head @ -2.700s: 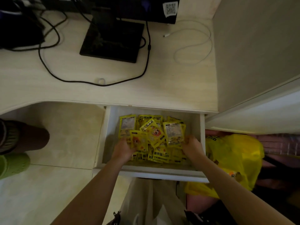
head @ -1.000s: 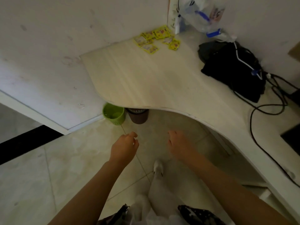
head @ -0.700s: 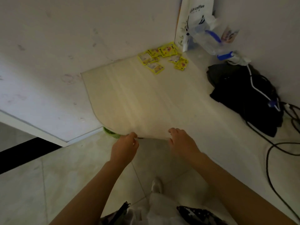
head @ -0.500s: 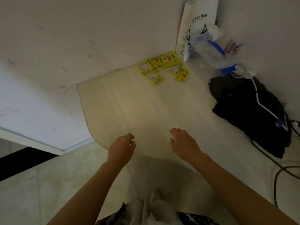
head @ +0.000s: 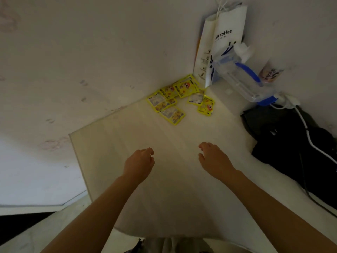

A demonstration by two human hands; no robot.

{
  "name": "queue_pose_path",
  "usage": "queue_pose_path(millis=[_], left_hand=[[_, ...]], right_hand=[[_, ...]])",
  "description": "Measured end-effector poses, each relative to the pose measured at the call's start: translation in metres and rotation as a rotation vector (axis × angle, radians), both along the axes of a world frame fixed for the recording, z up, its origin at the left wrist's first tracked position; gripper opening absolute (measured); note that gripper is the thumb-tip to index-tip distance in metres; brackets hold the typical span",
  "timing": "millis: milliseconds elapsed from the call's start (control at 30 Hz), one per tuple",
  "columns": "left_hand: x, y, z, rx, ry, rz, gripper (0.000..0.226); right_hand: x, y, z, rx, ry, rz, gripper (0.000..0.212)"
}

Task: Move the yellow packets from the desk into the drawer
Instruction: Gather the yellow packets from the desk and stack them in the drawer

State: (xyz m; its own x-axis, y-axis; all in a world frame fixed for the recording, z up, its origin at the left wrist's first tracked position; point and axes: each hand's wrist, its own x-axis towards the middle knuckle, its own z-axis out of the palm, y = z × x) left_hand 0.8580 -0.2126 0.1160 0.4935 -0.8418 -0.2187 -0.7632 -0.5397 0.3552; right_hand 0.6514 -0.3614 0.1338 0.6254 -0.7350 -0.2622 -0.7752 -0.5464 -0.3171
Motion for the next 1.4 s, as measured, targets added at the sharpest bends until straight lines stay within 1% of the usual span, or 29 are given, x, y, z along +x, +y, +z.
queue_pose_path(millis=[300,500,600,700,800,933,1000,1133,1267,1400], left_hand=[[0.053,-0.093,0.003,0.109,-0.105,-0.249,0.028],[0.07,-0.159,-0.002,0.199,-0.119,-0.3,0.031],[0.077,-0.19,-0.005,0.195,-0.102,-0.334,0.036],[0.083,-0.217,-0.014,0.172,-0.128,-0.441,0.04],[0.086,-0.241,-0.029,0.159,-0.182,-0.558,0.045],[0.087,-0.256,-0.046,0.204,-0.24,-0.689,0.05],[0.087,-0.259,-0.051,0.221,-0.25,-0.706,0.052],[0.086,-0.263,-0.057,0.212,-0.253,-0.714,0.053],[0.084,-0.266,-0.05,0.214,-0.279,-0.698,0.053],[0.079,-0.263,-0.045,0.188,-0.314,-0.681,0.047]], right_hand=[[0.038,-0.083,-0.004,0.044,0.005,-0.091,0.032],[0.058,-0.142,-0.015,0.076,-0.004,-0.128,0.033],[0.064,-0.175,-0.024,0.079,-0.037,-0.172,0.034],[0.073,-0.206,-0.033,0.082,-0.07,-0.302,0.033],[0.082,-0.228,-0.043,0.138,-0.073,-0.462,0.044],[0.095,-0.243,-0.058,0.22,-0.042,-0.571,0.059],[0.101,-0.245,-0.063,0.235,-0.018,-0.607,0.069],[0.108,-0.248,-0.073,0.206,0.022,-0.631,0.079],[0.112,-0.249,-0.077,0.241,-0.033,-0.647,0.078],[0.108,-0.247,-0.075,0.274,-0.063,-0.682,0.078]])
